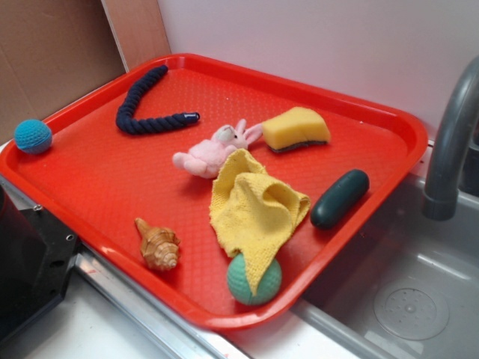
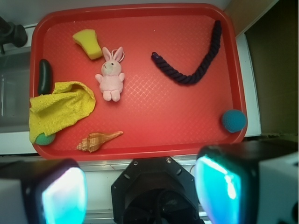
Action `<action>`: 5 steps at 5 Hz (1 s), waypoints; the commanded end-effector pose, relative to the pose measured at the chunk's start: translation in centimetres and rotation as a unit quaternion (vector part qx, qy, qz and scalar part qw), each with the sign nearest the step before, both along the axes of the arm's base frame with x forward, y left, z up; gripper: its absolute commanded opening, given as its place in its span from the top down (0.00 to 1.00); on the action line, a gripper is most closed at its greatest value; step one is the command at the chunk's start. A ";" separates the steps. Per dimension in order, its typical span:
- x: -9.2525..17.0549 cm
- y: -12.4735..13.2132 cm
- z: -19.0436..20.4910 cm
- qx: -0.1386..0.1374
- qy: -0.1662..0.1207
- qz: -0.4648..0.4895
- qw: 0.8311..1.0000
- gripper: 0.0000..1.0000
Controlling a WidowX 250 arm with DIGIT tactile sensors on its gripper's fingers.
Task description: Grab the blue rope.
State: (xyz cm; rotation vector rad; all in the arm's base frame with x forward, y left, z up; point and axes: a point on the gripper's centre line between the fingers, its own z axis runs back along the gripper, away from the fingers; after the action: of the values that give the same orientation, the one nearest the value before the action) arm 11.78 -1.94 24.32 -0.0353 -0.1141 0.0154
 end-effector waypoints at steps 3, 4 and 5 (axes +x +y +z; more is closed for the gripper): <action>3.2 9.0 -8.3 -0.009 -0.030 -0.141 0.990 0.00; 6.1 9.8 -11.5 -0.006 -0.014 -0.194 0.981 0.00; 8.3 8.9 -14.5 0.025 0.011 -0.219 0.975 0.00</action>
State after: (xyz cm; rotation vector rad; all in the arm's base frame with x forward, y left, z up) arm 19.15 7.30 9.35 -0.0281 -0.0589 -0.4178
